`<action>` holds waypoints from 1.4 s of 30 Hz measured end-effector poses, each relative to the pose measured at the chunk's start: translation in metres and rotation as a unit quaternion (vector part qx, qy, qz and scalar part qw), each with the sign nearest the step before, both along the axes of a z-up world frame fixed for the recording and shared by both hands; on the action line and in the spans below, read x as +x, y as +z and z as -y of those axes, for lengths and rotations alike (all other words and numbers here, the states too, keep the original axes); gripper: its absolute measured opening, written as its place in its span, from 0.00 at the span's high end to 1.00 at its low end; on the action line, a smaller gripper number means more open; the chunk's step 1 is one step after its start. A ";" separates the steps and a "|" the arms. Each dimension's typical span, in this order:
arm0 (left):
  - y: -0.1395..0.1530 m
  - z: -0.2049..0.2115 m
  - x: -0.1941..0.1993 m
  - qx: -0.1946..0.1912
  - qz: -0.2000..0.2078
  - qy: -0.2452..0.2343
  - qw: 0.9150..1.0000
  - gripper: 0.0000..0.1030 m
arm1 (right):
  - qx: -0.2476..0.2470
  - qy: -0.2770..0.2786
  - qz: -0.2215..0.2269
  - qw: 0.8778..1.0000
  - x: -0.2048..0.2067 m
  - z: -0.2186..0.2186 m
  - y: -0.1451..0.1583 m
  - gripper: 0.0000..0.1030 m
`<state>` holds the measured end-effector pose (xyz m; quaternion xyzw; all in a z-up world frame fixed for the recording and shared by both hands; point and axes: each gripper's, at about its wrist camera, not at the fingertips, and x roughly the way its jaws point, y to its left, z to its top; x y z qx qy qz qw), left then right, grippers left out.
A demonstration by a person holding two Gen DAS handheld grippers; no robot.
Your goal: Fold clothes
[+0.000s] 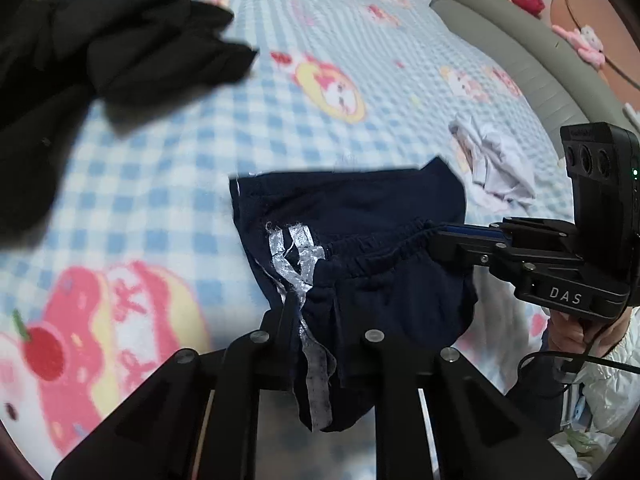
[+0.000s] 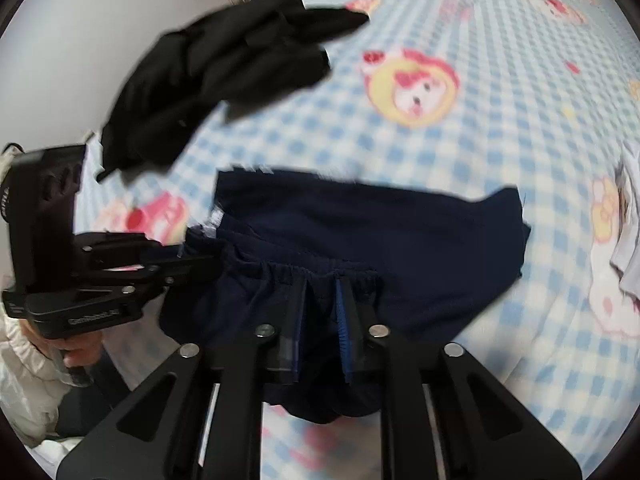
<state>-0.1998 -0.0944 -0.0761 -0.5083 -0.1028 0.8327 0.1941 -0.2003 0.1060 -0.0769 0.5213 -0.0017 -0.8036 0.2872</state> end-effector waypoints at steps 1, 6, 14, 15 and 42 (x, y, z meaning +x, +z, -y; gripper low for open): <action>0.007 0.001 0.001 0.000 -0.010 0.001 1.000 0.86 | -0.005 0.002 -0.009 1.000 0.002 0.000 0.008 0.91; 0.027 -0.001 -0.010 -0.019 -0.026 -0.003 0.999 0.83 | -0.025 -0.005 -0.036 0.999 -0.008 0.001 0.033 0.93; 0.004 0.010 -0.016 -0.018 0.004 0.014 1.000 0.55 | -0.011 -0.005 0.009 1.000 -0.014 0.004 0.002 0.78; 0.004 0.012 -0.014 -0.014 -0.004 0.014 1.000 0.55 | -0.008 -0.004 0.016 1.000 -0.014 0.004 -0.003 0.66; 0.008 0.022 -0.020 0.029 -0.010 0.070 0.997 0.64 | -0.048 -0.105 0.016 0.993 -0.027 -0.043 -0.002 0.69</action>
